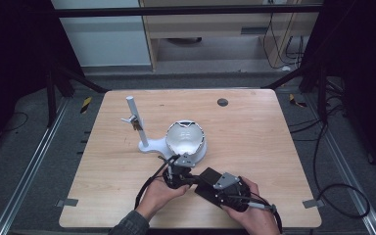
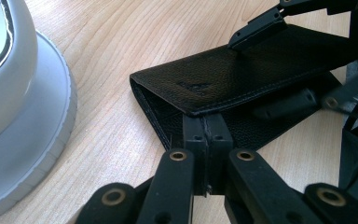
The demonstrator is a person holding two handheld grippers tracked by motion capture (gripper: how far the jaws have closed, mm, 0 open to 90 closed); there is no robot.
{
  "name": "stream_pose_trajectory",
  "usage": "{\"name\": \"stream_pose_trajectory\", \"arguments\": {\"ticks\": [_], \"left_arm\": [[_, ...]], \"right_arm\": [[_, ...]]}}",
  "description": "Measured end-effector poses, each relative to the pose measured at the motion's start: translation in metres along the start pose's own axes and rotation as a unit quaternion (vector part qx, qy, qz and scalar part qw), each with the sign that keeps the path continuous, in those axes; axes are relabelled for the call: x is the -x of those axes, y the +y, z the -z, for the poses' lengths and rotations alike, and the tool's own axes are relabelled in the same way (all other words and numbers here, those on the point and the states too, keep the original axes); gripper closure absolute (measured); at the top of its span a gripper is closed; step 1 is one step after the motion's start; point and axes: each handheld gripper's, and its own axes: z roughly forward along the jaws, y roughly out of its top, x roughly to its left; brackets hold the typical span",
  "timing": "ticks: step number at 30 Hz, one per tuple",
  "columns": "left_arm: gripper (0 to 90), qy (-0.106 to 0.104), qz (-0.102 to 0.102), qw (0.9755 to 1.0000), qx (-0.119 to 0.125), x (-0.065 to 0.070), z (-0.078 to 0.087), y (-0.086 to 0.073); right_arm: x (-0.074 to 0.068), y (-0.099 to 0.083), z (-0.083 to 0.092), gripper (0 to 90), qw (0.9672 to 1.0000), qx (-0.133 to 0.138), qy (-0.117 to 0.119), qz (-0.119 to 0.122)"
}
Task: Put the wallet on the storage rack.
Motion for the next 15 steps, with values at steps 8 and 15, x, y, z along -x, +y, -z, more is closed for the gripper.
{"name": "stream_pose_trajectory", "arguments": {"ticks": [8,15], "left_arm": [[85.8,0.010,0.014,0.9999,0.004,-0.006,0.003,-0.005],[73.3,0.017,0.014,0.9997,0.008,-0.006,0.003,-0.007]], "right_arm": [[0.005,0.002,0.007,76.9,0.9985,0.016,-0.041,0.033],[0.014,0.005,0.013,84.0,0.9961,0.029,-0.066,0.051]]}}
